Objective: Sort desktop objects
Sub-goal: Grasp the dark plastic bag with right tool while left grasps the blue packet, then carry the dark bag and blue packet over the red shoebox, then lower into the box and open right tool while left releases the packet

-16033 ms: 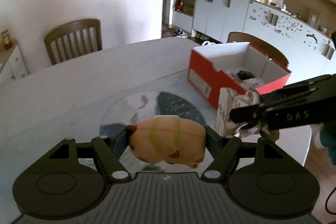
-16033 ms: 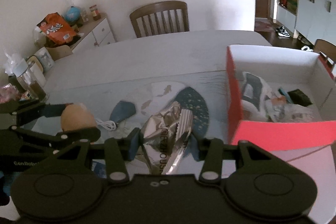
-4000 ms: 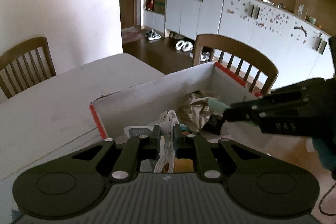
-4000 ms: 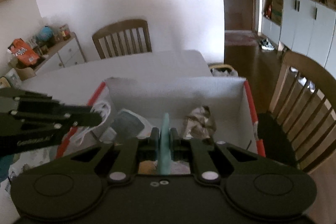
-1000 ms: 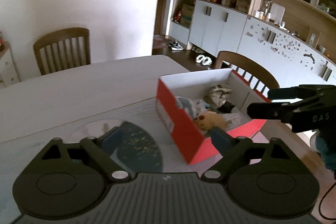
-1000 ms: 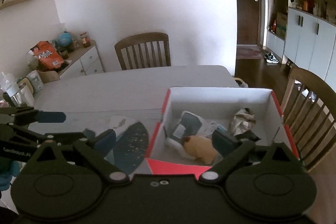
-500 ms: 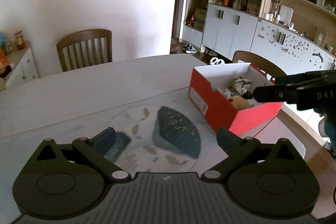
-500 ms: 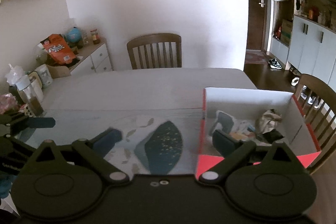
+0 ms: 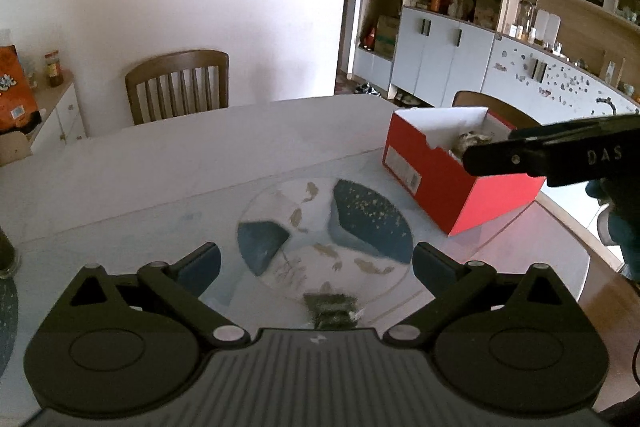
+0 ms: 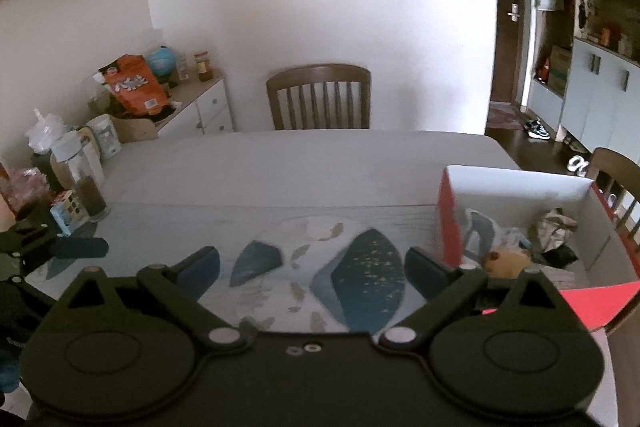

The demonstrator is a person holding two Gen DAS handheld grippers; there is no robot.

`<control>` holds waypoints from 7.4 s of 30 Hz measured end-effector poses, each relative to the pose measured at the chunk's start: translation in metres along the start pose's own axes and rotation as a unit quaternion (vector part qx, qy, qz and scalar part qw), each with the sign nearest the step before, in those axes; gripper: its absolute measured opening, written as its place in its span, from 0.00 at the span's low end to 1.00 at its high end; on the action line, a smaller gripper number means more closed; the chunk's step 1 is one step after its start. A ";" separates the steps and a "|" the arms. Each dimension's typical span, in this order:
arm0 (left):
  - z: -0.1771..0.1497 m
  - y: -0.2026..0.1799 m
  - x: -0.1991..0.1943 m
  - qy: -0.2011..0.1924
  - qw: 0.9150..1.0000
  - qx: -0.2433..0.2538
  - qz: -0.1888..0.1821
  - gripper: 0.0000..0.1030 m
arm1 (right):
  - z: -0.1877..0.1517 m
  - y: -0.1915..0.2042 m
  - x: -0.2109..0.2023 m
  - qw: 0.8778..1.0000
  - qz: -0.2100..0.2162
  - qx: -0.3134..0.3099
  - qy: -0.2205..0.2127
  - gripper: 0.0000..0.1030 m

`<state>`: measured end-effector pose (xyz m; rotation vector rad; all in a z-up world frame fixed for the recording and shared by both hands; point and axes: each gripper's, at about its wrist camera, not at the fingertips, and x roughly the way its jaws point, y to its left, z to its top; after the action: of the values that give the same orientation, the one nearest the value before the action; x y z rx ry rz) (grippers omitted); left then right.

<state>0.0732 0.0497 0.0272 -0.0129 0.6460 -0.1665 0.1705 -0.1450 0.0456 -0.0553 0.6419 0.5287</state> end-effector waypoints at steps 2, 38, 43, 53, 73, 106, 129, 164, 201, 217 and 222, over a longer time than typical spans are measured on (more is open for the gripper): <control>-0.006 0.003 -0.001 0.001 1.000 0.002 -0.002 1.00 | -0.002 0.008 0.004 1.000 0.000 -0.007 0.003 0.96; -0.110 0.011 0.081 0.064 0.998 -0.021 -0.011 0.99 | -0.075 0.062 0.115 0.995 -0.015 -0.012 0.097 0.93; -0.117 0.007 0.088 0.066 0.998 -0.013 -0.013 0.96 | -0.083 0.061 0.127 0.994 -0.019 -0.002 0.106 0.90; -0.125 0.000 0.089 0.052 0.999 0.004 0.000 0.91 | -0.092 0.063 0.144 0.992 -0.014 -0.006 0.124 0.78; -0.130 -0.003 0.083 0.030 0.999 0.024 0.033 0.56 | -0.097 0.041 0.148 0.990 -0.049 -0.004 0.131 0.54; -0.102 0.012 0.112 0.031 0.999 -0.009 0.025 0.34 | -0.103 -0.005 0.126 0.985 -0.100 0.032 0.138 0.42; -0.065 -0.016 0.101 0.028 0.999 -0.016 0.022 0.34 | -0.078 -0.024 0.085 0.989 -0.075 0.033 0.120 0.40; 0.074 -0.146 0.127 -0.023 0.999 0.009 0.020 0.34 | 0.006 -0.186 0.012 0.996 -0.059 0.054 0.037 0.40; 0.145 -0.235 0.282 0.061 0.995 0.066 -0.042 0.34 | -0.003 -0.301 0.053 0.993 -0.049 0.057 0.094 0.40; 0.148 -0.237 0.346 0.140 0.984 0.094 -0.050 0.34 | -0.016 -0.298 0.092 0.987 -0.037 0.039 0.152 0.40; 0.146 -0.237 0.356 0.158 0.981 0.100 -0.049 0.34 | -0.020 -0.300 0.096 0.985 -0.036 0.036 0.165 0.40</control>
<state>0.4047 -0.2459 -0.0535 0.1781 0.9435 -0.3331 0.3697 -0.3656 -0.0602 -0.0996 0.9789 0.4283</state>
